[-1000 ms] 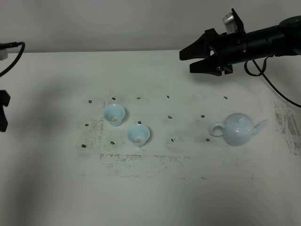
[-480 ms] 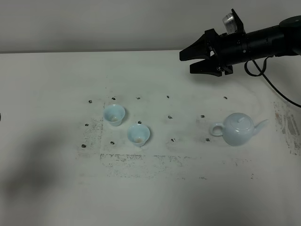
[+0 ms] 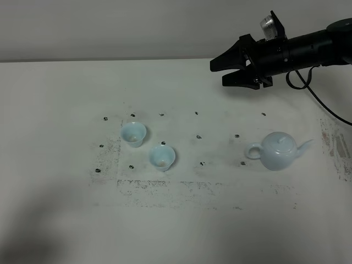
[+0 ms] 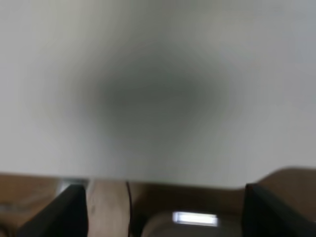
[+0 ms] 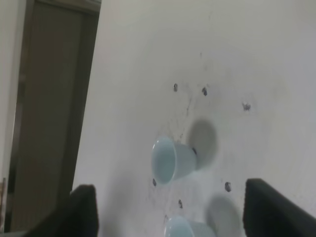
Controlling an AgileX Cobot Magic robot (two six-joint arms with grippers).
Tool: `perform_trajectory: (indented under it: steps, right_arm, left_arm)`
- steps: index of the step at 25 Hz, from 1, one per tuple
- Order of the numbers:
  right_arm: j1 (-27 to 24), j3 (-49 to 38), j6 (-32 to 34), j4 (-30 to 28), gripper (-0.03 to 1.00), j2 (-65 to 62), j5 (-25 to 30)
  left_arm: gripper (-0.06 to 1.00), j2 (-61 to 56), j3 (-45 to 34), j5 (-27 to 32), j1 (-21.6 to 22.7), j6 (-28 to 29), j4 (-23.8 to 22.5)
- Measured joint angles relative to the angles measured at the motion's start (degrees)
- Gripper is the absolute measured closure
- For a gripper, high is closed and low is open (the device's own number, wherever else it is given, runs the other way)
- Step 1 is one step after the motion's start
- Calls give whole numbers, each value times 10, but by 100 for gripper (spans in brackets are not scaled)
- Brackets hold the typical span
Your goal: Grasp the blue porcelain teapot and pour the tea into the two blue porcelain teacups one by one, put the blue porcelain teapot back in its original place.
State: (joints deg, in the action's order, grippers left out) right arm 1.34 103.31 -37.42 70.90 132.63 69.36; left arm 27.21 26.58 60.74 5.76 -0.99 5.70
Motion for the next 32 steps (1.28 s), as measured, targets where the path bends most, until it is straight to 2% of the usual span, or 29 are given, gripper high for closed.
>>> perform_trajectory:
  steps: [5, 11, 15, 20, 28, 32]
  right_arm:
    - [0, 0, 0, -10, 38, -5, 0]
    - [0, 34, 34, -103, 38, -55, 1]
    - [1, 46, 78, -175, 38, -93, 1]
    - [20, 46, 129, -299, 38, -133, 1]
    - [88, 46, 225, -501, 38, -184, 3]
    - [114, 36, 263, -549, 38, -198, 2]
  left_arm:
    - [33, -125, -3, 0, 0, 2, 1]
    - [33, -269, -3, 2, 0, 3, 12]
    - [33, -268, -3, 1, 0, 3, 12]
    - [33, -272, -3, 1, 0, 3, 12]
    - [33, -274, -3, 1, 0, 2, 12]
    - [33, -274, -3, 1, 0, 1, 12]
